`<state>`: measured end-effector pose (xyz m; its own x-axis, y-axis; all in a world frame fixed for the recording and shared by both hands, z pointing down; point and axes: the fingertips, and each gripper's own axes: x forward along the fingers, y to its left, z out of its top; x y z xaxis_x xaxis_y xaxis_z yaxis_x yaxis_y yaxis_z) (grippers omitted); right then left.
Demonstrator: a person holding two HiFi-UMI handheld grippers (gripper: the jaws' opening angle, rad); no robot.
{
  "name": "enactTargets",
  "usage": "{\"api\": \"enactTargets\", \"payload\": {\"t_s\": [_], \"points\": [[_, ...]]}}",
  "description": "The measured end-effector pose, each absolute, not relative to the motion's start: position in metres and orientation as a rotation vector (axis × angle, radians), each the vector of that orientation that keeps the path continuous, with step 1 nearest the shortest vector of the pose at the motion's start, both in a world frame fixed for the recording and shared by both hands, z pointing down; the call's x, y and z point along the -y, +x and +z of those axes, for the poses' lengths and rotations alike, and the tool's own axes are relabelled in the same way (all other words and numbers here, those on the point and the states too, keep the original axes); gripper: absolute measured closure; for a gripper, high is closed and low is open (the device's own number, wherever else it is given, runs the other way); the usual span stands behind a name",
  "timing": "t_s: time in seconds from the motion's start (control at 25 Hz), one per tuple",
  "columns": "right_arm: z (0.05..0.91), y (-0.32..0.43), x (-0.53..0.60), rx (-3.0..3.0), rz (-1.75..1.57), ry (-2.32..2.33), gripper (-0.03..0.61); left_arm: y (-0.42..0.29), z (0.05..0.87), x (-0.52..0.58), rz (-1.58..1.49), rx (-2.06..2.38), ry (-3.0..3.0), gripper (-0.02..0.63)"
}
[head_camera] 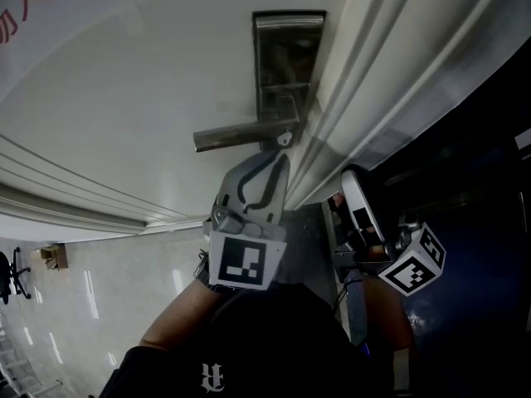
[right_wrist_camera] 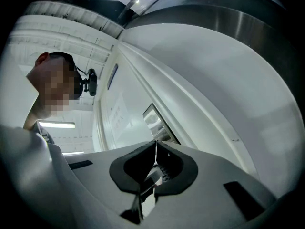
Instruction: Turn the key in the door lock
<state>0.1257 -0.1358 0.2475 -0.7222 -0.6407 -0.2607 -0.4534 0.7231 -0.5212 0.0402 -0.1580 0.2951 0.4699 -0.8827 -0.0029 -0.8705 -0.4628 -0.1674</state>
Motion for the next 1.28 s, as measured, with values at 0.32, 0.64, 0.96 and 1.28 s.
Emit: {"api": "enactTargets", "payload": {"t_s": [0.32, 0.64, 0.96, 1.28], "points": [[0.243, 0.131, 0.135, -2.507, -0.582, -0.861, 0.561, 0.034, 0.313, 0.168, 1.669, -0.952, -3.638, 0.597], [0.244, 0.133, 0.131, -2.518, -0.583, -0.881, 0.561, 0.034, 0.315, 0.181, 2.175, -0.697, -3.583, 0.557], [0.245, 0.13, 0.13, -2.531, -0.59, -0.881, 0.561, 0.036, 0.314, 0.19, 2.327, -0.774, -3.452, 0.532], [0.247, 0.129, 0.128, -2.563, -0.592, -0.893, 0.561, 0.024, 0.312, 0.197, 2.459, -1.207, -3.064, 0.554]]}}
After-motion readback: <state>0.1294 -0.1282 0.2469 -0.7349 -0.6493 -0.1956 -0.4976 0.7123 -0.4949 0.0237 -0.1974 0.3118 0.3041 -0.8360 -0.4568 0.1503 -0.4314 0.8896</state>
